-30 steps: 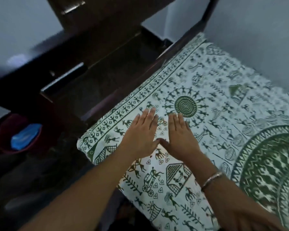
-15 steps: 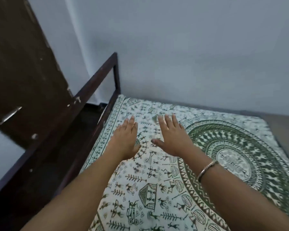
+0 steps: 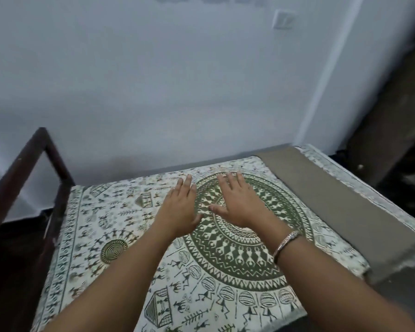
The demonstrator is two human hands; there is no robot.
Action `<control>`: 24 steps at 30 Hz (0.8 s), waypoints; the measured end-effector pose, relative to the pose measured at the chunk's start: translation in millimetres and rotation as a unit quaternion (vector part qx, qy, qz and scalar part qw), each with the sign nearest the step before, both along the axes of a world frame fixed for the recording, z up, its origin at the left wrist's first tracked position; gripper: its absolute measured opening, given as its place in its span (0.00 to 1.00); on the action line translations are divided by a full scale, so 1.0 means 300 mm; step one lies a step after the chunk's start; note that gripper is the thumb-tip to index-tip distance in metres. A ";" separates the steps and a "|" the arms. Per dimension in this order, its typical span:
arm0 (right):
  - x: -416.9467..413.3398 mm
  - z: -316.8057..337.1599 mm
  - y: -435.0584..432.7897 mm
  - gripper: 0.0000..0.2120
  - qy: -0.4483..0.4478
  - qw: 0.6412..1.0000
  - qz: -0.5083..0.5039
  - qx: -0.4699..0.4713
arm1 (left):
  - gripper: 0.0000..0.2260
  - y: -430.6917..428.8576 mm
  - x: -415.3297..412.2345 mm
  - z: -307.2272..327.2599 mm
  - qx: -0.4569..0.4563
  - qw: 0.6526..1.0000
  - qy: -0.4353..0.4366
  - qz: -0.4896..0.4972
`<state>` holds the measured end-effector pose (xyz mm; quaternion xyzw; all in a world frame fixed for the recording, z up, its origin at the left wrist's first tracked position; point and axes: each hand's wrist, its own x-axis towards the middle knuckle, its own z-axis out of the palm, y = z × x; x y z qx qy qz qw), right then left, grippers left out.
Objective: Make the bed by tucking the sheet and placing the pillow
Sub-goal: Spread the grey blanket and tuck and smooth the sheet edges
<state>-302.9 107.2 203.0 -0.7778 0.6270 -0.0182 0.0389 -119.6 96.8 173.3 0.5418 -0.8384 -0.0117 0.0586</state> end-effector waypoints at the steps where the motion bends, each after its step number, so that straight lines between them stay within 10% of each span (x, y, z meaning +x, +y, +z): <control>1: -0.049 -0.006 0.018 0.42 -0.007 1.000 -0.017 0.002 | 0.37 0.005 -0.055 0.004 0.007 1.000 0.001 -0.016; 15: -1.004 -0.180 0.367 0.38 -0.061 0.961 -0.268 0.031 | 0.35 0.121 -1.108 -0.060 0.052 0.960 -0.030 -0.274; 24: -1.541 -0.314 0.846 0.37 -0.122 0.859 -0.492 0.078 | 0.33 0.445 -1.864 -0.196 0.094 0.847 -0.070 -0.519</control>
